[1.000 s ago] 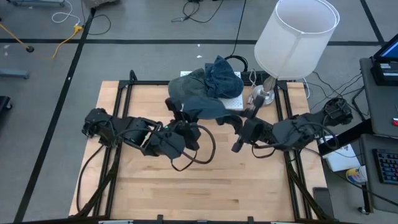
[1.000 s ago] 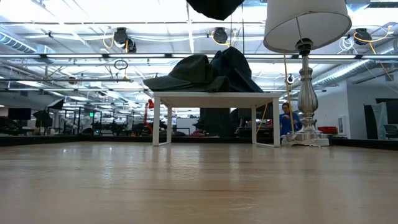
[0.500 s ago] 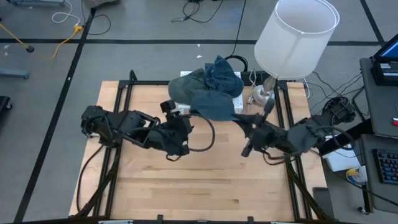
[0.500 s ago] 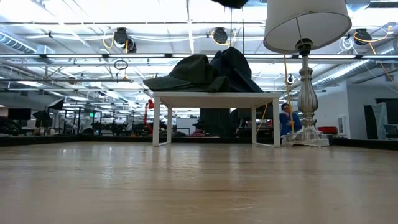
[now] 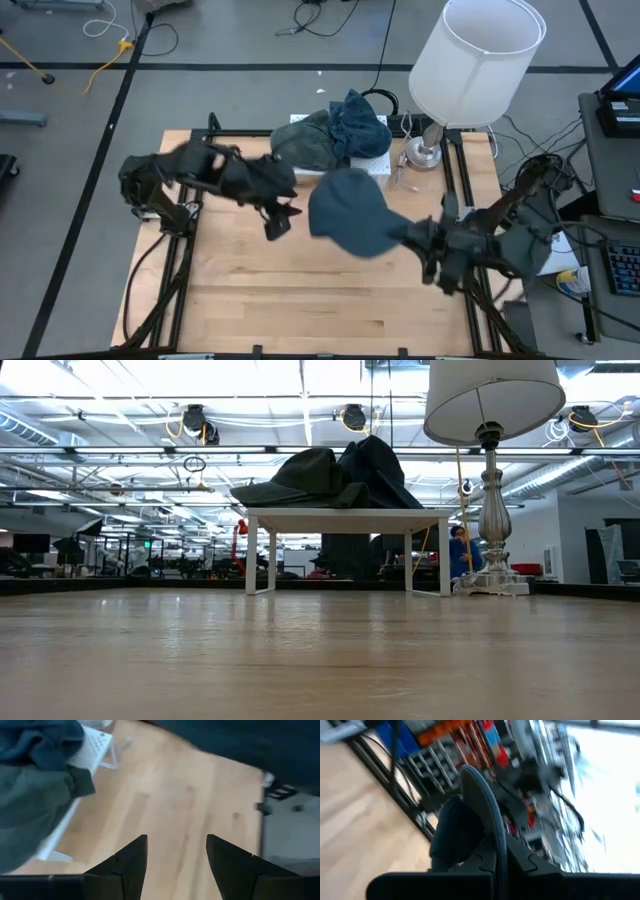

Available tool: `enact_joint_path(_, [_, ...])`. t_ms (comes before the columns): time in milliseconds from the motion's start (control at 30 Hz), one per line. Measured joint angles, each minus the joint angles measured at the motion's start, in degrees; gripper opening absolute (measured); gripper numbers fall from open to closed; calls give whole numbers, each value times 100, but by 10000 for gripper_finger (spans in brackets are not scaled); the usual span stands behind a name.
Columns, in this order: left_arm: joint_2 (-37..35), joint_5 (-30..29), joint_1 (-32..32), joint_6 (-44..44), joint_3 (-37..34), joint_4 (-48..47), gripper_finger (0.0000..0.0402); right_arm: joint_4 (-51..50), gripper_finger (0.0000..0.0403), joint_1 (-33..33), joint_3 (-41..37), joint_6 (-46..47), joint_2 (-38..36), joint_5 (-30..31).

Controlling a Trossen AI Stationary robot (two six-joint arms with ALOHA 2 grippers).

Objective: Pick & Place hat
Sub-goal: Stack the blue cap on top of the gray blue on the shelf

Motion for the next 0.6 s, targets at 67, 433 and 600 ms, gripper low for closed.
enact_joint_path(67, [-160, 398, 202, -4, -2, 75, 202, 16, 2, 121, 0, -107, 12, -155])
enact_joint_path(433, [-583, 3205, 1439, -801, 0, 1013, 215, 384, 1, 201, 0, -2749, 646, 163])
enact_joint_path(600, [-572, 3992, 1757, -1249, -2, 1244, 220, 403, 1, 96, -2, -3357, 830, 350])
